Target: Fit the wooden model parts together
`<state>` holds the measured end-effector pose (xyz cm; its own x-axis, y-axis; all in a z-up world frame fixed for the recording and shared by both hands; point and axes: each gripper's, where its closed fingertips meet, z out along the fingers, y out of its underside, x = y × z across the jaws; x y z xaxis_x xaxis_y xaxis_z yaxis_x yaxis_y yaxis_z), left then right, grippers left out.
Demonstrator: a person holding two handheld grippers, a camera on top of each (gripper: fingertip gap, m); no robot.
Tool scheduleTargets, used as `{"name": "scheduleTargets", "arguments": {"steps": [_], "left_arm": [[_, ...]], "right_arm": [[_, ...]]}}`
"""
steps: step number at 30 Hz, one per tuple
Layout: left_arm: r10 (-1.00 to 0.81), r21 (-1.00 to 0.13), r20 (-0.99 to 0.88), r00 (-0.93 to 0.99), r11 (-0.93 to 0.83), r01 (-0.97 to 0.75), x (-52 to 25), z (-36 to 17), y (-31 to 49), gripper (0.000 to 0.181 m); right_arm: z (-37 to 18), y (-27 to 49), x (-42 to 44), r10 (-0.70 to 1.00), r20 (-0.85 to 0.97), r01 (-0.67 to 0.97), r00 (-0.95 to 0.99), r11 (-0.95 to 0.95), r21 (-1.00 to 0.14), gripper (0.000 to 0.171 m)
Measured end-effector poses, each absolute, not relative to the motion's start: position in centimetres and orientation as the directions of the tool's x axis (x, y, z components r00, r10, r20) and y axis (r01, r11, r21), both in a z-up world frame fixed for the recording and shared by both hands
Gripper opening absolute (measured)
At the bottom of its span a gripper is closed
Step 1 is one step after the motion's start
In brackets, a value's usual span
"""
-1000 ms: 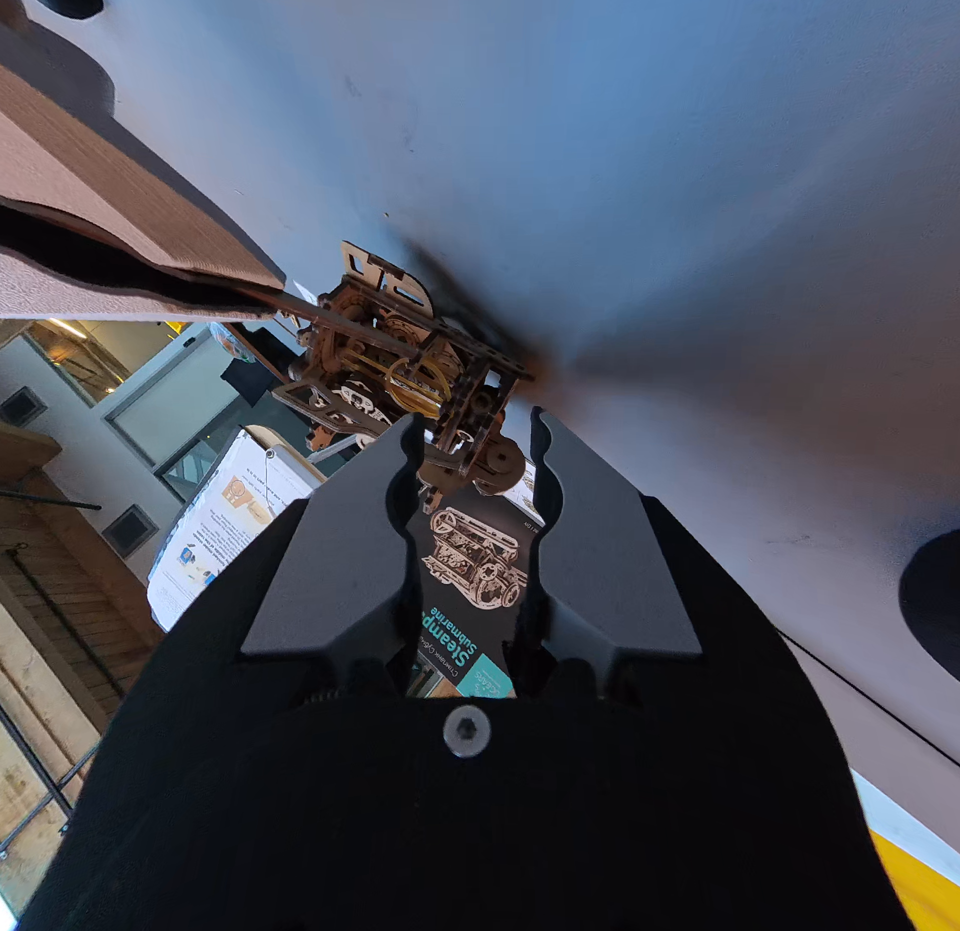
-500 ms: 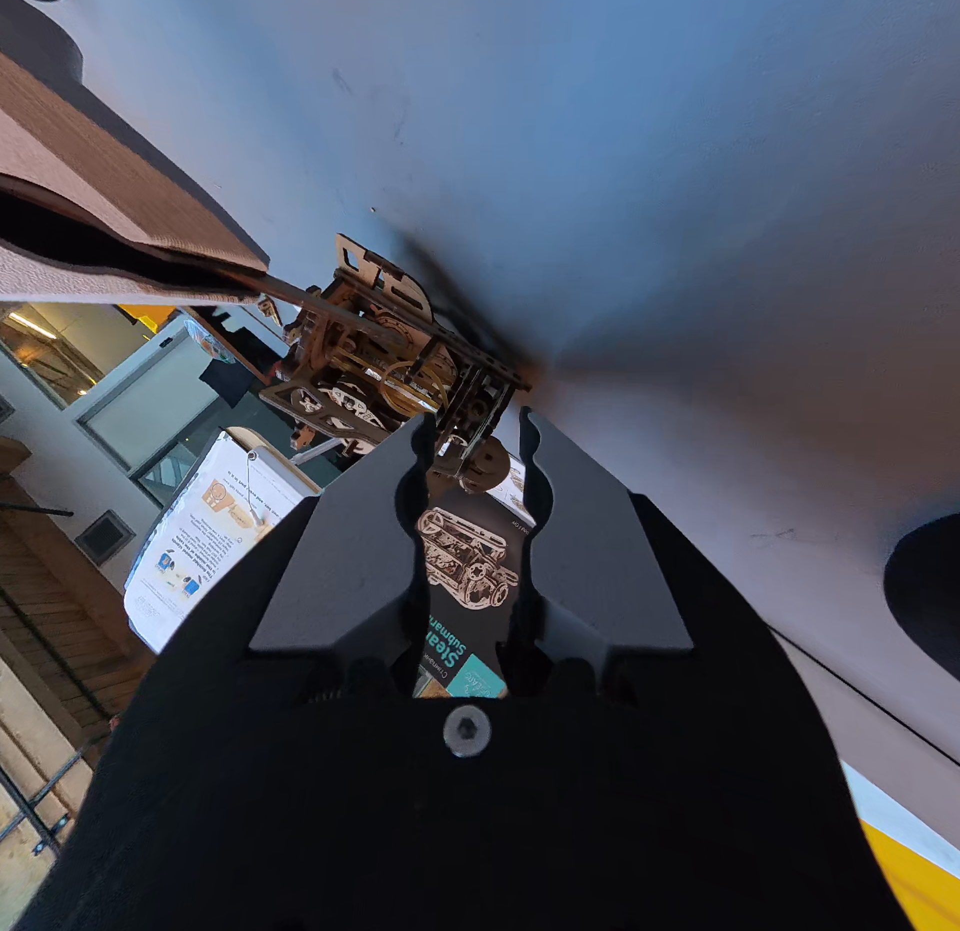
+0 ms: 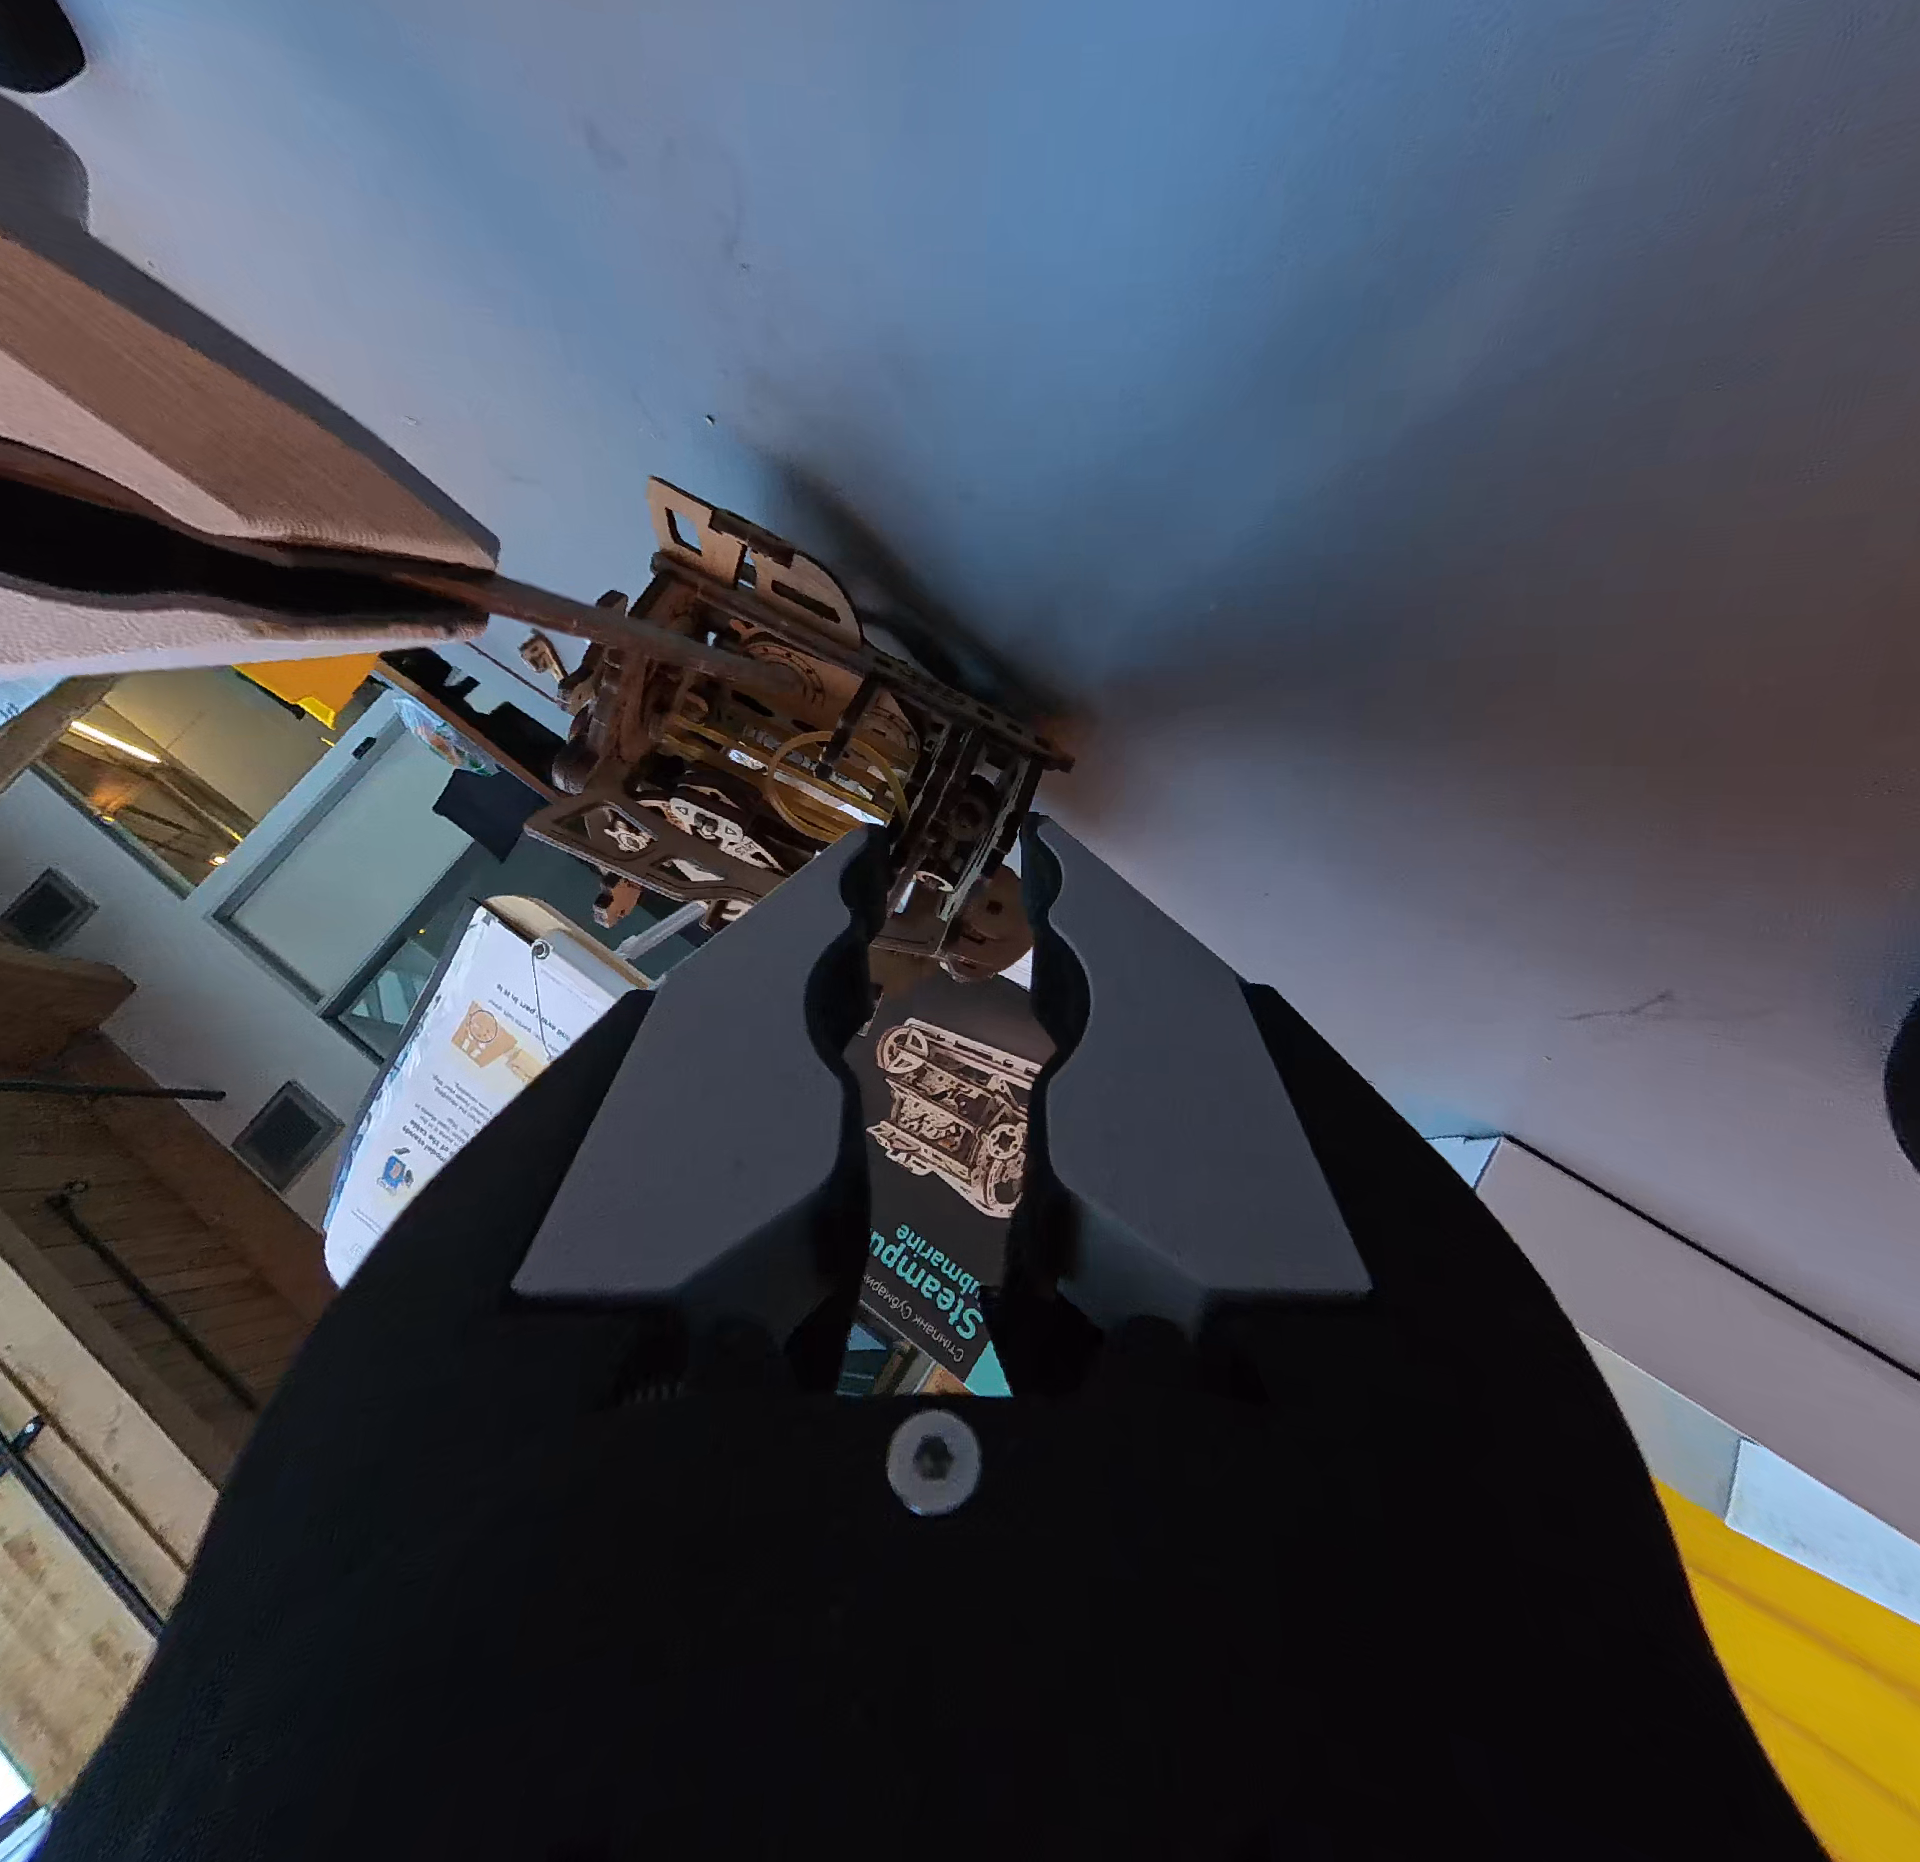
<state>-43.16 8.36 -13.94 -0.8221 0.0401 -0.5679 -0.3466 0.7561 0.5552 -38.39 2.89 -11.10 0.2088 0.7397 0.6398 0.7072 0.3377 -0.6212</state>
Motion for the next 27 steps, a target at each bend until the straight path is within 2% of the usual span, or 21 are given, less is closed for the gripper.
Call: {"name": "scheduleTargets", "arguments": {"steps": [1,9,23,27], "left_arm": [[0.04,0.557,-0.566,-0.823,0.755,-0.346,-43.1,-14.0,8.3,0.023],[0.003,0.549,-0.563,-0.826,0.748,-0.372,-42.1,-14.1,7.6,0.022],[-0.009,0.56,-0.568,-0.823,0.728,-0.395,-42.1,-13.8,8.0,0.022],[-0.009,0.562,-0.569,-0.823,0.726,-0.396,-42.0,-13.9,7.9,0.022]], "right_arm": [[-11.0,2.9,-38.4,0.741,0.635,0.701,0.216,0.335,-0.629,0.002],[-9.8,3.9,-37.6,0.74,0.594,0.668,0.315,0.272,-0.693,0.002],[-10.3,4.7,-37.7,0.712,0.639,0.73,0.29,0.267,-0.629,0.001],[-10.6,5.0,-37.7,0.672,0.693,0.78,0.261,0.277,-0.562,0.001]]}}
